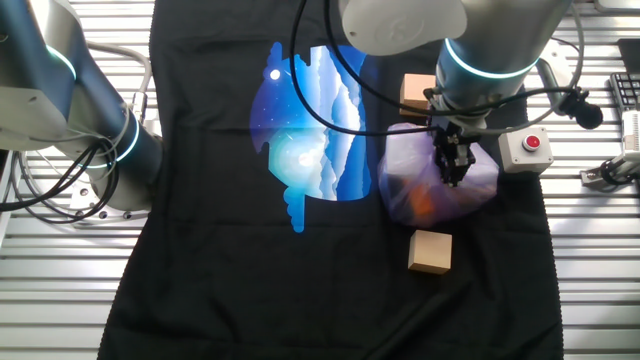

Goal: Pick up a bag of things

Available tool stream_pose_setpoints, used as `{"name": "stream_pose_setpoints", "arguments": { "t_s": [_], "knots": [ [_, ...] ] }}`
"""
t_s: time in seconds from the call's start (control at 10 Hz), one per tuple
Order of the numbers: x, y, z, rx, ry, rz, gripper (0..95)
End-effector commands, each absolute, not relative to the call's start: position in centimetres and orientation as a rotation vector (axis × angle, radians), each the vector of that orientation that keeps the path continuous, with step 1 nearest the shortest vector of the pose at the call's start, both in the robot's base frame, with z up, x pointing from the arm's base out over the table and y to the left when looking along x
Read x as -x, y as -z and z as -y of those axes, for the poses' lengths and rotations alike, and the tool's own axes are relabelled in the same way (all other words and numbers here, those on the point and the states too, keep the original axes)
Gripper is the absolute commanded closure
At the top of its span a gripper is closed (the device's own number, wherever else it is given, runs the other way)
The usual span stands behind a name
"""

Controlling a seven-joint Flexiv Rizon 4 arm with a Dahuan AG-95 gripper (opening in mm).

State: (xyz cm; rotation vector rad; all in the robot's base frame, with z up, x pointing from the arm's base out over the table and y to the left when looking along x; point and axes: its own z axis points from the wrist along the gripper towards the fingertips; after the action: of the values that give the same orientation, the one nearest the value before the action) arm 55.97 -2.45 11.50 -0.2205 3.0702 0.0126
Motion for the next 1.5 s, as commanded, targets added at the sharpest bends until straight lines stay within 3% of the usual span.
{"name": "stream_pose_setpoints", "arguments": {
  "t_s": [0.1, 1.5],
  "knots": [
    [-55.98, -11.47, 2.46, 0.216, -0.017, -3.071, 95.0],
    [-56.14, -11.55, 2.41, 0.2, -0.023, -3.079, 95.0]
  ]
}}
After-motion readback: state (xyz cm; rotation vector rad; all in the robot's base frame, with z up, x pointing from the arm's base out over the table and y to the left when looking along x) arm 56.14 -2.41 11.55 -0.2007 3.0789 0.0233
